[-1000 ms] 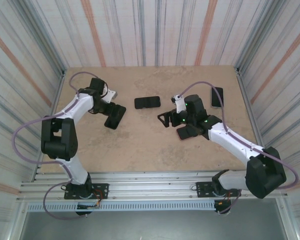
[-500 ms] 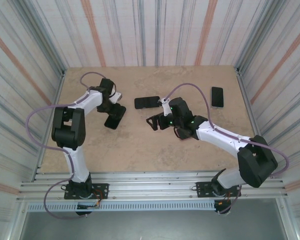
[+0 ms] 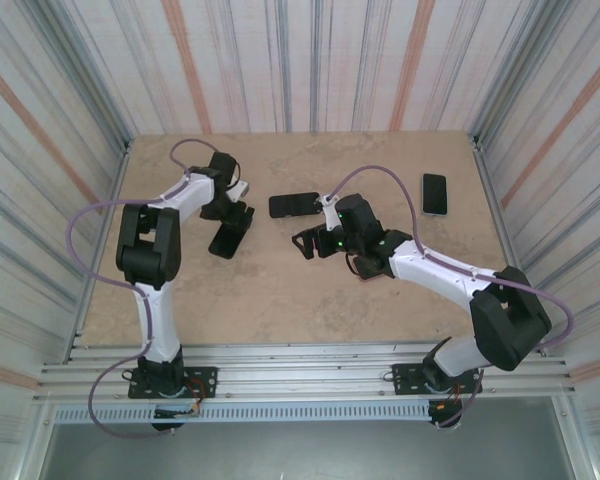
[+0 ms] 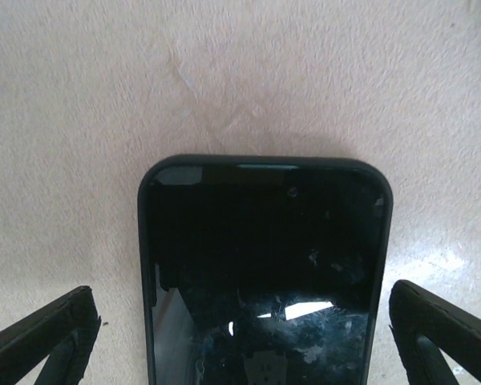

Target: Take the phone out of the phone case

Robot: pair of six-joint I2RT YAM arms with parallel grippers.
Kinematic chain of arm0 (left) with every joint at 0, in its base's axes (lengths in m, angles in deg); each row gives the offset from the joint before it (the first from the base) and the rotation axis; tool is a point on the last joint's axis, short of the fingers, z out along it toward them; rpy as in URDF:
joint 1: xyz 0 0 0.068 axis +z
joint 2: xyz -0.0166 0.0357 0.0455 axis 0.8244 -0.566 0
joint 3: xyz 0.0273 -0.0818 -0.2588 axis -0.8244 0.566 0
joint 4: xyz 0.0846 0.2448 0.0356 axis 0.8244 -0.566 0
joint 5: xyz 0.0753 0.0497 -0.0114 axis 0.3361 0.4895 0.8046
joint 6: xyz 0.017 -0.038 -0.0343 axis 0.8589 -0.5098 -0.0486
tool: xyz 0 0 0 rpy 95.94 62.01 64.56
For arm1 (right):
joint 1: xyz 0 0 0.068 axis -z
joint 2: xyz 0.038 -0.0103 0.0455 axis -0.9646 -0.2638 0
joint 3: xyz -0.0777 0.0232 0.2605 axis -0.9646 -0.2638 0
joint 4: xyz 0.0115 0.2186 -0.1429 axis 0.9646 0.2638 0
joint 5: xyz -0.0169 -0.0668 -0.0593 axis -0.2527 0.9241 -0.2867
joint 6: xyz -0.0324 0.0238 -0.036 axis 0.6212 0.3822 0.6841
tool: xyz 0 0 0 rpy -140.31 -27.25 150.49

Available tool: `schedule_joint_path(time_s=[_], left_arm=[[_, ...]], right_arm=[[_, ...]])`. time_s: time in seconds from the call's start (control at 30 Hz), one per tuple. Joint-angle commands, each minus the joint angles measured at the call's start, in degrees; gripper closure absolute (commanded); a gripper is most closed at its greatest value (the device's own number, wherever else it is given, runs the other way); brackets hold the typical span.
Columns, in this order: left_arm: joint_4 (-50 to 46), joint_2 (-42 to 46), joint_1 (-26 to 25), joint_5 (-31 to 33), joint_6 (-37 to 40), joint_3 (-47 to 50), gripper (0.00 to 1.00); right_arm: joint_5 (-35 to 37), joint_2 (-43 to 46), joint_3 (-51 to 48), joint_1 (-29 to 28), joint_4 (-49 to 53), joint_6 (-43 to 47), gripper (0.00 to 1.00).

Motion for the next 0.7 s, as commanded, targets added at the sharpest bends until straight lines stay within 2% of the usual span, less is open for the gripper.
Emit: schedule_joint_path(time_s=[0.0,0.57,0.67], left_arm=[[-2.5,-0.4,-0.5,0.9,-0.3,-0.2,0.04],[-5.2,-0.9,0.5,-3.3,0.0,3.2,0.12],[-5.5,-1.4,0.9,-3.1,0.2,3.2,0.2]], right_arm=[[1.2,-0.7,1.1,-0.4,0.2,-0.7,0.01],[0.6,-1.5,0.2,-0.4,-1.2,-2.6,0.01],[0.6,-1.7,0.2,-0.5,-2.0,-3.2,0.01]])
